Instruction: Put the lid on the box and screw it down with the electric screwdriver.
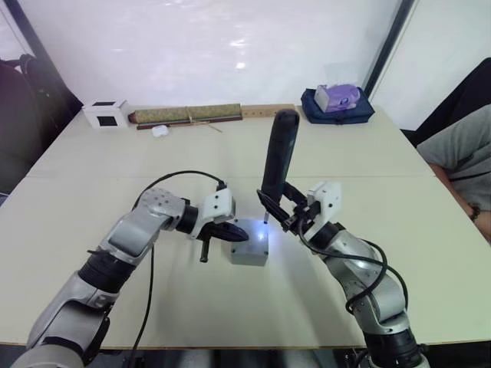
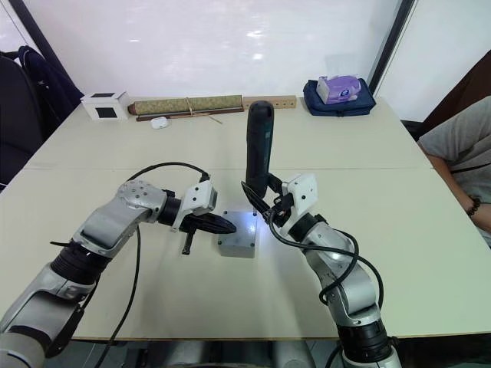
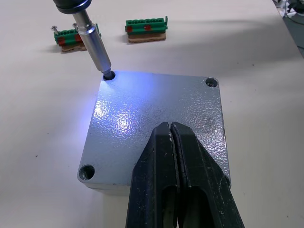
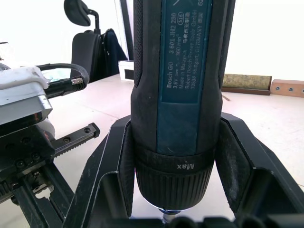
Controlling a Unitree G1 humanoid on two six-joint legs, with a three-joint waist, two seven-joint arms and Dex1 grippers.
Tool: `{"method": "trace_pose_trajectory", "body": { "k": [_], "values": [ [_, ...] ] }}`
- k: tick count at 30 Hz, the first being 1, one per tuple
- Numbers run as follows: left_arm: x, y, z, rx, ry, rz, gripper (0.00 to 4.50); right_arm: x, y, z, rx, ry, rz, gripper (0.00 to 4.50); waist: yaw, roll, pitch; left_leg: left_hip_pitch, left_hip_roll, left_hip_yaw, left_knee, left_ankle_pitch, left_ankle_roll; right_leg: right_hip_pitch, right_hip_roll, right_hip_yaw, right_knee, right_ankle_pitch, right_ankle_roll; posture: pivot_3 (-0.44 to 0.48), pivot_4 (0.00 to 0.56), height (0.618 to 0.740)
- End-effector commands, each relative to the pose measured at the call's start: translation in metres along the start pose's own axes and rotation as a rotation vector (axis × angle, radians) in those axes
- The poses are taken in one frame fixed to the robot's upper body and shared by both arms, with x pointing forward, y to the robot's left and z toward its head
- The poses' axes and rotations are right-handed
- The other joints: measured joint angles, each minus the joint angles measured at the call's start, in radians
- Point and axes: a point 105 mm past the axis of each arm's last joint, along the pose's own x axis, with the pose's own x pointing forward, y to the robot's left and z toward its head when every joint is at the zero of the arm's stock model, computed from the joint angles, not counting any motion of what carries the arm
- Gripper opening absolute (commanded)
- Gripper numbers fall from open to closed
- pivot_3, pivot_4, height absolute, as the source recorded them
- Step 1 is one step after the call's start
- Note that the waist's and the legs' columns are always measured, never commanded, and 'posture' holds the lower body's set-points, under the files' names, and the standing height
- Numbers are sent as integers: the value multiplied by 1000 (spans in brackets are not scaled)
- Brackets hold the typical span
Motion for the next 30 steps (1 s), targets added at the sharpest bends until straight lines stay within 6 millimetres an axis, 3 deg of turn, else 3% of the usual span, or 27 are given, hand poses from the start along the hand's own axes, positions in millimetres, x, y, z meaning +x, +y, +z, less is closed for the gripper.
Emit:
{"method": "trace_pose_trajectory", "body": {
  "k": [1,8,13,16,20,23,24,25,27,30],
  "values": [
    [6,-5,-17,-43,61,-18,0,-7,-4,-33,51,148,-16,1785,0,0,0,0,0,0,-1,0,0,0,0,0,0,0,0,0,150,740],
    [8,-5,-17,-45,57,-18,0,-4,-3,-18,36,113,6,1785,2,0,0,0,0,0,-1,0,0,0,0,0,0,0,0,0,150,740],
    [11,-6,-17,-49,51,-17,0,-4,1,12,0,48,65,1785,3,1,2,-1,0,0,-1,0,0,-1,-1,0,-1,0,0,0,150,740],
    [12,-7,-17,-52,48,-19,0,-4,-1,34,-10,7,71,1785,4,1,3,-3,0,0,-2,0,0,-2,-1,0,-2,0,0,0,150,740],
    [16,-13,-17,-63,36,-33,0,-5,-6,90,-32,-119,103,1785,4,5,6,-11,-1,0,-2,0,0,-10,-2,0,-2,0,0,0,150,740],
    [18,-11,-15,-93,4,-14,0,-9,-19,129,0,-187,83,1785,5,7,8,-18,-1,-1,1,0,0,-16,-2,0,-1,2,3,0,150,740],
    [15,-7,-2,-134,-75,5,0,-14,-40,137,59,-157,7,1785,5,8,9,-18,-1,-1,1,0,0,-15,-2,-1,0,2,3,0,150,740],
    [11,-3,7,-160,-133,17,0,-21,-56,136,141,-92,-44,1785,8,9,11,-18,-1,-1,1,0,0,-15,-3,-1,0,2,3,0,150,740],
    [4,-1,20,-190,-206,23,0,-39,-66,124,296,89,-34,1785,16,5,14,-19,-2,-2,1,0,0,-15,-5,-3,-1,2,3,0,150,740],
    [-6,-6,33,-181,-249,-9,0,-64,-82,126,277,203,-112,1785,17,-2,25,-20,-1,-4,-1,0,0,-15,-9,-5,-5,0,0,0,150,740]
  ]
}}
